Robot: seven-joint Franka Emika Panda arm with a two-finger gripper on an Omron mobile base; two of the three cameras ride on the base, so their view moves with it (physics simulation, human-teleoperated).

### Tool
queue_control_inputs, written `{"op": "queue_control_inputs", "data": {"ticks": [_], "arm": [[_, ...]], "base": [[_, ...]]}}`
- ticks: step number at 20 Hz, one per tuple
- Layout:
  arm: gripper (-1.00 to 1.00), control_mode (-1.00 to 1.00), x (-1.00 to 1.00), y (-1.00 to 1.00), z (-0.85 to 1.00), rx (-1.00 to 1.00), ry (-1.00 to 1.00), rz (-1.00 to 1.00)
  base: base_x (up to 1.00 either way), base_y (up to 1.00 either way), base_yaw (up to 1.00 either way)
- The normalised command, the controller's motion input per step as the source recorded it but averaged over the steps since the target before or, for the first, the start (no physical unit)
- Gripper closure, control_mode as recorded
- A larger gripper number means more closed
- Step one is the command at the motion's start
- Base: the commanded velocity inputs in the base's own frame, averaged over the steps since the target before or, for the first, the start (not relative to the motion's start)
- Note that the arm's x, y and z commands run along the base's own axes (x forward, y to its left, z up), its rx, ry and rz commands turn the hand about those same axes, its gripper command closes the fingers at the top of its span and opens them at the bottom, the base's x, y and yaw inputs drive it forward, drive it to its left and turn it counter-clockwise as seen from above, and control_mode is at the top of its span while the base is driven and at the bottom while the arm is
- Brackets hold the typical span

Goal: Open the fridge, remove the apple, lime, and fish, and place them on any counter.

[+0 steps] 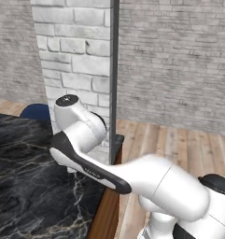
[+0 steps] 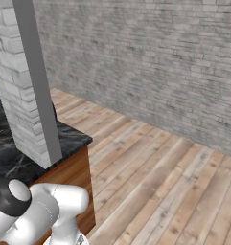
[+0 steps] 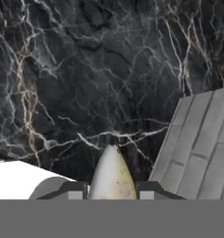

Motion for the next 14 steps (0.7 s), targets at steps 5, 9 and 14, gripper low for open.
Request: {"op": "queue_control_inputs", "data": {"ticks": [5, 9, 14], "arm": [[1.0, -1.0, 0.12, 0.69, -0.32, 0.12, -0.04, 0.21], [1.0, -1.0, 0.04, 0.75, -0.38, 0.08, 0.01, 0.21], [1.0, -1.0, 0.06, 0.62, -0.49, 0.05, 0.09, 0.18]], "base": [[0.0, 0.0, 0.0], [0.0, 0.0, 0.0], [0.0, 0.0, 0.0]]}}
